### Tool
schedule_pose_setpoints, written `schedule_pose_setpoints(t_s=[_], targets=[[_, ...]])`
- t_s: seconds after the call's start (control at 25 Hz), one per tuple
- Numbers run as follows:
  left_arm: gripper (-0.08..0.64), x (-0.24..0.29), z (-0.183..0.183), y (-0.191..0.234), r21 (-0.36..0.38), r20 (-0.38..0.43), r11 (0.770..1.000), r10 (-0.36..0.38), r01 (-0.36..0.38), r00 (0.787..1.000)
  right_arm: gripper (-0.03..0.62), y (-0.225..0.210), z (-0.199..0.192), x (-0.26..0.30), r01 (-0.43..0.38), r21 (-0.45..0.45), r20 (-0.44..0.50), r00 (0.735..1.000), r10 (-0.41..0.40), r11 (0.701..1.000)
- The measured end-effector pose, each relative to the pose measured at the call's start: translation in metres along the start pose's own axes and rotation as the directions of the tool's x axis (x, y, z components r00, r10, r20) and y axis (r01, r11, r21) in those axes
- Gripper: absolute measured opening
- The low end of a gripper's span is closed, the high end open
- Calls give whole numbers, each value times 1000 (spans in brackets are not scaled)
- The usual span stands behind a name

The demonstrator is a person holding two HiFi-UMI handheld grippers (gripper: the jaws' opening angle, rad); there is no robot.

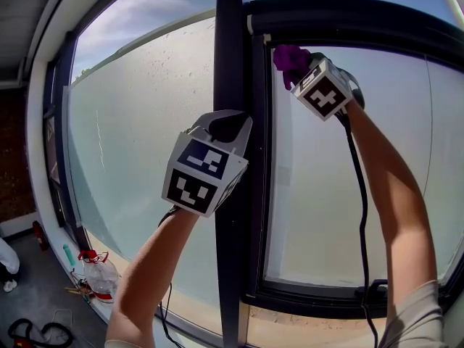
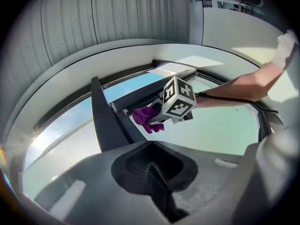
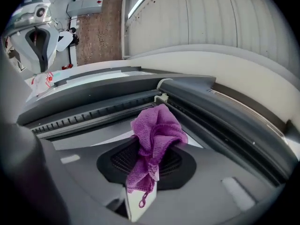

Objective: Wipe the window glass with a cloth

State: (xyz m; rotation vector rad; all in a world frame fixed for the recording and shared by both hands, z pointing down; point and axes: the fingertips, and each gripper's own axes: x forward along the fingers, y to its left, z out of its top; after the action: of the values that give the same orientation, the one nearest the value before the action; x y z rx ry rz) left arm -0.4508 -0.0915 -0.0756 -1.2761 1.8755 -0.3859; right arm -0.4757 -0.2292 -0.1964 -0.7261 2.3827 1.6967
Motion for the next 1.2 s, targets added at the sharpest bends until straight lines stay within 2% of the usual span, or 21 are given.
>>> schedule_pose_setpoints(t_s=[0.12, 0.32, 0.56, 0.72, 0.96, 1.2], targets=[[8, 4, -2, 0, 0, 3, 1000, 2, -2, 1000, 123, -5, 1, 11, -1, -29, -16, 1000, 0, 1000], [8, 7, -2, 0, 2, -3, 1000, 9, -9, 1000, 119, -1, -1, 24, -51, -73, -54, 997, 47, 996], [8, 7, -2, -3, 12, -20, 1000, 24, -24, 1000, 114, 15, -1, 19, -91, -143, -53, 995, 85, 985], [8, 5, -9, -10, 14, -38, 999, 29, -29, 999, 114, 30, -4, 12, -140, -135, -52, 990, 134, 981], [8, 9, -23, -23, -28, -74, 999, 34, -36, 997, 114, 57, -22, -1, -205, -142, -64, 978, 198, 968], [8, 5, -37, -34, -51, -122, 997, 44, -50, 992, 114, 85, -39, -13, -260, -104, -95, 963, 251, 960]])
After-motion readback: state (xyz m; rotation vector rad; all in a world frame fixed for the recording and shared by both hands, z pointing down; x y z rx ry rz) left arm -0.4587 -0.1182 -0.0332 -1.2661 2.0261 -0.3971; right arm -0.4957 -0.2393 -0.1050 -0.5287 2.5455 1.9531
